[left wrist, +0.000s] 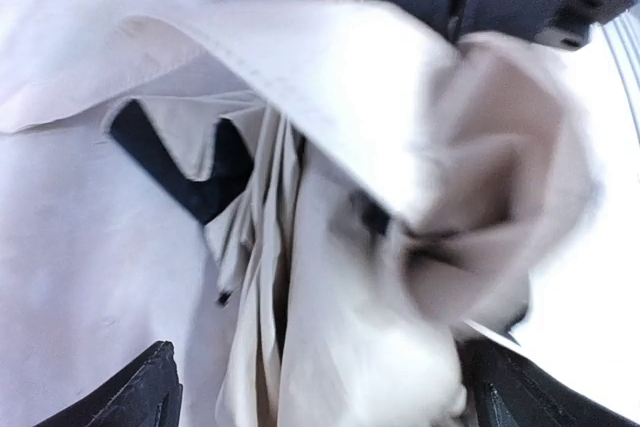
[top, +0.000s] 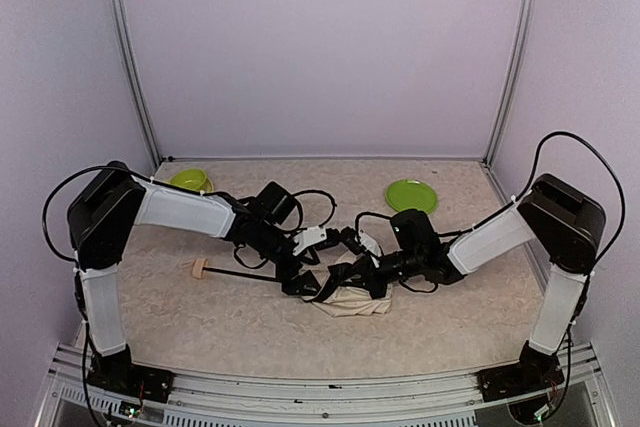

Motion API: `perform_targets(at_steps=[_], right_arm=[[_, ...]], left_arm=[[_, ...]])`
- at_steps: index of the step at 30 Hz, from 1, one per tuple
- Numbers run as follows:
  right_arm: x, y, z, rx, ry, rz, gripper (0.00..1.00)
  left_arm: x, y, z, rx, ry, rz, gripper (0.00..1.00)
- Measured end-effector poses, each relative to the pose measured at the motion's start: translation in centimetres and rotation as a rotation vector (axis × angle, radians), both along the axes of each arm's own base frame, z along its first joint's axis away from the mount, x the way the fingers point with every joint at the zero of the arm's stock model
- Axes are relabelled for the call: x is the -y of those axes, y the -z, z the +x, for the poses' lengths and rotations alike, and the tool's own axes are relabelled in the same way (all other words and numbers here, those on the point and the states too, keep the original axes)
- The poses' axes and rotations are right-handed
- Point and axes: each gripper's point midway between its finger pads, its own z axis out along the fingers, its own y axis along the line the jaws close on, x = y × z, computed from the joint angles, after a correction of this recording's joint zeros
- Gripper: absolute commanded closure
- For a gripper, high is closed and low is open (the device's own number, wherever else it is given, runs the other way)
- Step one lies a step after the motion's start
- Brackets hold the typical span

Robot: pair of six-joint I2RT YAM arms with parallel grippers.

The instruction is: Put away the umbrella

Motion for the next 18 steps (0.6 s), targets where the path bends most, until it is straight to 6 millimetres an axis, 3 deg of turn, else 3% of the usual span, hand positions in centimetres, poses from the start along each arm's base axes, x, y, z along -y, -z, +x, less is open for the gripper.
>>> perform_targets(at_steps=[3,6,9,11,14,18], right_arm=[[0.1,0.1,0.5,-0.026,0.014,0.003,1.00],[0.2,0.1,0.7,-0.042,0.023,0.006,1.00],[0.2,0.1,0.7,-0.059,0.034,0.008,1.00],[0.2,0.0,0.8,-0.070,0.041,0.007,1.00],[0.1,-0.1,1.0,-0.079,0.051,0.007,1.00],[0.2,-0.1,1.1,-0.085,0.057,0.001,1.00]], left_arm=[[-0.8,-2.2,0.5,0.033,-0.027,-0.040,0.07],[-0.3,-5.9,1.0,0.082,-0.057,-0.115,0.20],[1.5,-9.6,0.6,0.149,-0.068,-0.204,0.16],[3.0,-10.9,-0.4,0.180,-0.054,-0.244,0.13],[4.4,-9.8,-1.6,0.183,-0.047,-0.225,0.21],[4.9,-4.9,-1.1,0.166,-0.102,-0.111,0.56]])
